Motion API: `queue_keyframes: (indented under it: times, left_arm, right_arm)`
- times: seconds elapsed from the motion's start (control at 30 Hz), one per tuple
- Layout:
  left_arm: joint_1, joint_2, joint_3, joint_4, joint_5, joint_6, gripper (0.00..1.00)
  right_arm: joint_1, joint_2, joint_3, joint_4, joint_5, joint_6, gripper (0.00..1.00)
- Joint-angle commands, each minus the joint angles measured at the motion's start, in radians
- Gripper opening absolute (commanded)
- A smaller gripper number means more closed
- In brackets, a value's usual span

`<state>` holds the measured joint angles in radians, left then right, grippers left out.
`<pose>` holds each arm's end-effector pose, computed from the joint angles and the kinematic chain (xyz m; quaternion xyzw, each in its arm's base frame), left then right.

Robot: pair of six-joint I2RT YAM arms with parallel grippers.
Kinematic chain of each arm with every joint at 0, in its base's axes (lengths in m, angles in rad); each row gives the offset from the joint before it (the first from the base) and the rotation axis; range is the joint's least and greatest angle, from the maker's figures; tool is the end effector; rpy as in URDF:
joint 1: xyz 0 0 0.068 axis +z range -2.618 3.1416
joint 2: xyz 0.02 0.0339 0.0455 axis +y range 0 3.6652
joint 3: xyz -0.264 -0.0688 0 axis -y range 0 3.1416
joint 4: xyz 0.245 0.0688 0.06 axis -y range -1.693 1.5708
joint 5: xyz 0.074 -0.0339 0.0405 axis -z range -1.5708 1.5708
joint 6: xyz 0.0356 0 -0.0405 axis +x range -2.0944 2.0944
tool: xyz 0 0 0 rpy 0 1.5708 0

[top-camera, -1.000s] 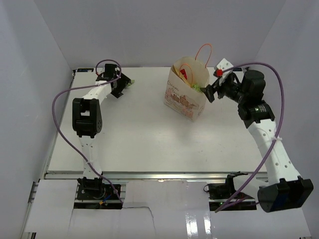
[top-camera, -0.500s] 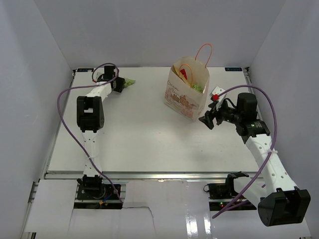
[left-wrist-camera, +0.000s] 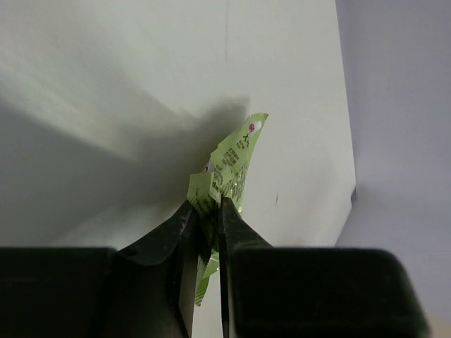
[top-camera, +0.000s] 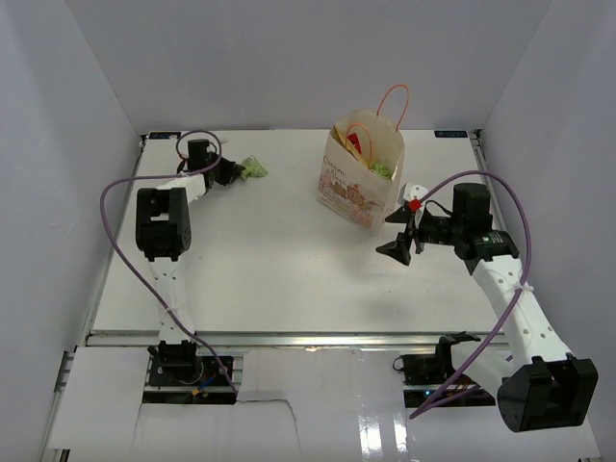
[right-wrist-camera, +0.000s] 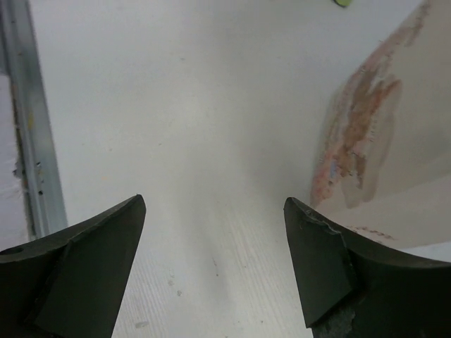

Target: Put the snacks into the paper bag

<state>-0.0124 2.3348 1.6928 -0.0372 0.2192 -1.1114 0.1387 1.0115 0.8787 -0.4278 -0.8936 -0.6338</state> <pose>0.5193 -0.0142 0.1372 -0.4282 0.7895 -0.3119 0.3101 0.2064 0.0568 0.3131 -0.4910 0.6523 0.2597 0.5157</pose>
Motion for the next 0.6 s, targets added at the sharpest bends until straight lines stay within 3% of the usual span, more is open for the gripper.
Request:
queue_keyframes:
  times: [0.0, 0.03, 0.07, 0.1, 0.17, 0.23, 0.3, 0.33, 0.4, 0.57]
  left_arm:
    - [0.006, -0.228, -0.172, 0.215, 0.373, 0.195, 0.08]
    - [0.005, -0.259, -0.215, 0.215, 0.428, 0.24, 0.08]
    - [0.003, -0.291, -0.316, 0.218, 0.483, 0.254, 0.08]
    - [0.002, -0.326, -0.376, 0.22, 0.53, 0.263, 0.08]
    - [-0.006, -0.443, -0.56, 0.218, 0.63, 0.295, 0.07]
    - [-0.011, -0.566, -0.674, 0.218, 0.701, 0.301, 0.07]
    - [-0.024, -0.649, -0.826, 0.22, 0.729, 0.276, 0.06]
    - [-0.043, -0.728, -0.864, 0.218, 0.743, 0.253, 0.06]
    - [-0.064, -0.791, -0.965, 0.218, 0.758, 0.208, 0.06]
    - [-0.175, -0.887, -1.056, 0.197, 0.804, 0.088, 0.06]
  right_arm:
    - [0.015, 0.006, 0.032, -0.185, -0.241, -0.241, 0.87]
    - [0.021, 0.009, 0.039, -0.253, -0.275, -0.338, 0.89]
    - [0.027, 0.012, 0.046, -0.337, -0.307, -0.618, 0.91]
    - [0.056, 0.015, 0.054, -0.483, -0.324, -0.753, 0.92]
    - [0.134, 0.007, 0.048, -0.488, -0.251, -0.851, 0.93]
    - [0.209, -0.022, 0.008, -0.308, -0.152, -0.764, 0.91]
    - [0.349, -0.05, -0.047, -0.118, 0.051, -0.579, 0.91]
    - [0.398, -0.066, -0.11, 0.087, 0.126, -0.514, 0.91]
    - [0.55, -0.053, -0.153, 0.258, 0.347, -0.411, 0.92]
    - [0.809, 0.12, -0.187, 0.558, 0.658, -0.406, 0.93]
